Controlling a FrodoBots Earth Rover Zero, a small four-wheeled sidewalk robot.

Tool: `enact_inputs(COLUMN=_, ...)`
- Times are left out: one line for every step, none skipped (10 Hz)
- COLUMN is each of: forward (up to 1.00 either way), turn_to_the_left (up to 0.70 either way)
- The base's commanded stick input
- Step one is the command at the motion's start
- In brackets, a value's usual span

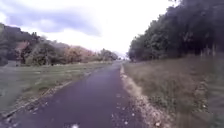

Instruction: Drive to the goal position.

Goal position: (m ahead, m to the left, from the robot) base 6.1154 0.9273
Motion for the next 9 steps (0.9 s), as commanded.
enact_inputs(forward=0.60, turn_to_the_left=0.00)
enact_inputs(forward=0.60, turn_to_the_left=0.00)
enact_inputs(forward=0.60, turn_to_the_left=0.00)
enact_inputs(forward=0.60, turn_to_the_left=0.00)
enact_inputs(forward=0.60, turn_to_the_left=0.00)
enact_inputs(forward=0.60, turn_to_the_left=0.00)
enact_inputs(forward=0.60, turn_to_the_left=0.00)
enact_inputs(forward=0.60, turn_to_the_left=0.00)
enact_inputs(forward=0.60, turn_to_the_left=0.00)
